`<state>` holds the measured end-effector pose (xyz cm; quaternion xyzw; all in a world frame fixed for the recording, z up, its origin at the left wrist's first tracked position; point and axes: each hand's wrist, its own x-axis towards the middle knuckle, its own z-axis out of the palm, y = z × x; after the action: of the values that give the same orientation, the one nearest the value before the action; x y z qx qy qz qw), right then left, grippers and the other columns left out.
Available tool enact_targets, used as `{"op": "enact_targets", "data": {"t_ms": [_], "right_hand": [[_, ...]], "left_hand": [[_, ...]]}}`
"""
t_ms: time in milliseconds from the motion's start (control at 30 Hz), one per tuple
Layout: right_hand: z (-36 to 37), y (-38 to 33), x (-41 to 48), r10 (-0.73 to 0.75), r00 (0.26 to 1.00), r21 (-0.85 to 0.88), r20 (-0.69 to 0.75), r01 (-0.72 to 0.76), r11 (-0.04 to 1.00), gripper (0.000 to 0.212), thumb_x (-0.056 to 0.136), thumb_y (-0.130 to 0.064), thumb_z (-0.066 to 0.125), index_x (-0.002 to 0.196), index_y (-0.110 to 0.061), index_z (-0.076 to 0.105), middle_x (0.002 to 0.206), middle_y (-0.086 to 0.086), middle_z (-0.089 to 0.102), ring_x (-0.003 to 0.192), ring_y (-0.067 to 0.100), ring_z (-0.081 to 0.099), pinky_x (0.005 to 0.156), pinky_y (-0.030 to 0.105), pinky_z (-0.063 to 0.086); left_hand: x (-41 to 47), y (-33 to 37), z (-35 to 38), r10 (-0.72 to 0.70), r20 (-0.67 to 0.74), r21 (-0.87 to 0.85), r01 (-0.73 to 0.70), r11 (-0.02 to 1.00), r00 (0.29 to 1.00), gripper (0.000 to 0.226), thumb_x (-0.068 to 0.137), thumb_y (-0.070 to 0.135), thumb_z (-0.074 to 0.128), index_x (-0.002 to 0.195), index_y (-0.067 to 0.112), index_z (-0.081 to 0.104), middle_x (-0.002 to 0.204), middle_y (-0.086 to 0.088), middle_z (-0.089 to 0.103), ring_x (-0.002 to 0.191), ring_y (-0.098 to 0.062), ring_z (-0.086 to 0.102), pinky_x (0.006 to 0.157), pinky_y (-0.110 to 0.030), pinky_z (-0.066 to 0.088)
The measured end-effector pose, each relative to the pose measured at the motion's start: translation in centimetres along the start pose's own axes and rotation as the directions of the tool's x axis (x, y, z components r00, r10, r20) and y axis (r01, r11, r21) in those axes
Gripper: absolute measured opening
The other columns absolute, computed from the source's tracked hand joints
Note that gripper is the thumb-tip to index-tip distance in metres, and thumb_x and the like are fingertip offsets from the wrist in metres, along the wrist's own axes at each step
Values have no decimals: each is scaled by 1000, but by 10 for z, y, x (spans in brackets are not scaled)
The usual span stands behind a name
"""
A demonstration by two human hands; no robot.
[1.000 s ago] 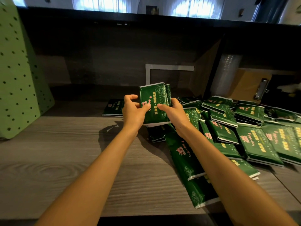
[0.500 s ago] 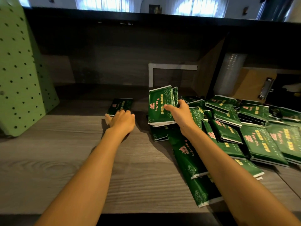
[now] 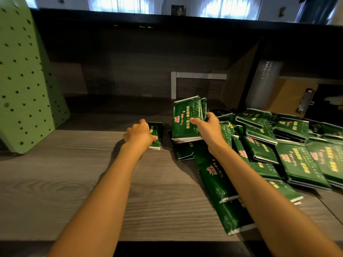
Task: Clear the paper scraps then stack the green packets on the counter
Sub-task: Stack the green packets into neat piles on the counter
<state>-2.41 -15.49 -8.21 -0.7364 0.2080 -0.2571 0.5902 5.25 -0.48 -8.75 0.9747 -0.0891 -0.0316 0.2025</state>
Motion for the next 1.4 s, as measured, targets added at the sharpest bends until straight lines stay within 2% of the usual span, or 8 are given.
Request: {"op": "enact_targets", "data": {"t_ms": [133,267,500,600,800,967,1167,1400], "right_hand": [[-1,0,0,-15,1000,0,-4,15,1000,21,89,-15,61,102,-14,46,98,0,58,85,14,55,71,26,45],[0,1,2,3,1000,1,-23,-3,1000,23,88,-16,62,107,-12,49,106,6,62,98,23,61,86,38,49],[-2,2,5,0,999,-1,-42,0,1000,43,91,-19,59,127,-6,42,121,8,57,98,17,54,79,30,40],[-2,2,5,12,1000,14,-7,-11,1000,63,92,-23,58,143,-7,26,143,8,40,124,21,42,94,32,35],[4,-7,-2,31,994,108,100,-41,993,44,96,-21,49,137,-8,37,131,3,50,116,18,49,98,34,40],[8,-7,-5,31,978,109,207,-55,992,39,99,-36,38,130,-12,41,114,-5,51,101,8,48,91,27,39],[5,-5,-5,15,985,109,173,-35,993,28,90,-14,59,114,-13,45,109,4,61,94,15,61,86,30,49],[-13,-1,10,24,986,101,-165,-7,995,50,91,-17,55,136,-7,34,94,-3,52,89,17,54,74,31,39]], "left_hand": [[3,2,-3,-7,5,-188,7,982,1000,85,77,22,75,143,8,24,141,-18,39,132,-35,35,103,-44,36],[12,-6,-7,-80,59,-418,97,903,995,54,75,10,76,122,0,50,124,-17,56,117,-33,52,96,-41,46],[4,5,-19,-12,-76,-886,-62,459,997,15,93,15,50,105,10,58,96,-6,64,86,-19,64,68,-27,50],[-9,21,-22,68,-67,-969,-81,234,995,11,96,17,42,91,15,51,84,-2,61,70,-10,60,52,-19,49],[-14,39,7,114,-97,-937,-130,326,989,13,98,18,45,106,12,37,120,-11,52,94,-14,57,64,-19,48],[-17,44,16,162,-108,-947,-151,284,981,20,99,15,42,109,15,24,111,-4,47,85,-4,53,67,-18,48],[-21,46,11,147,-51,-963,-88,255,988,14,101,21,34,110,16,24,95,1,49,82,-10,55,66,-21,48],[-9,25,21,50,17,-279,-43,959,999,69,91,50,46,142,7,29,144,-16,35,133,-34,29,106,-45,32]]}}
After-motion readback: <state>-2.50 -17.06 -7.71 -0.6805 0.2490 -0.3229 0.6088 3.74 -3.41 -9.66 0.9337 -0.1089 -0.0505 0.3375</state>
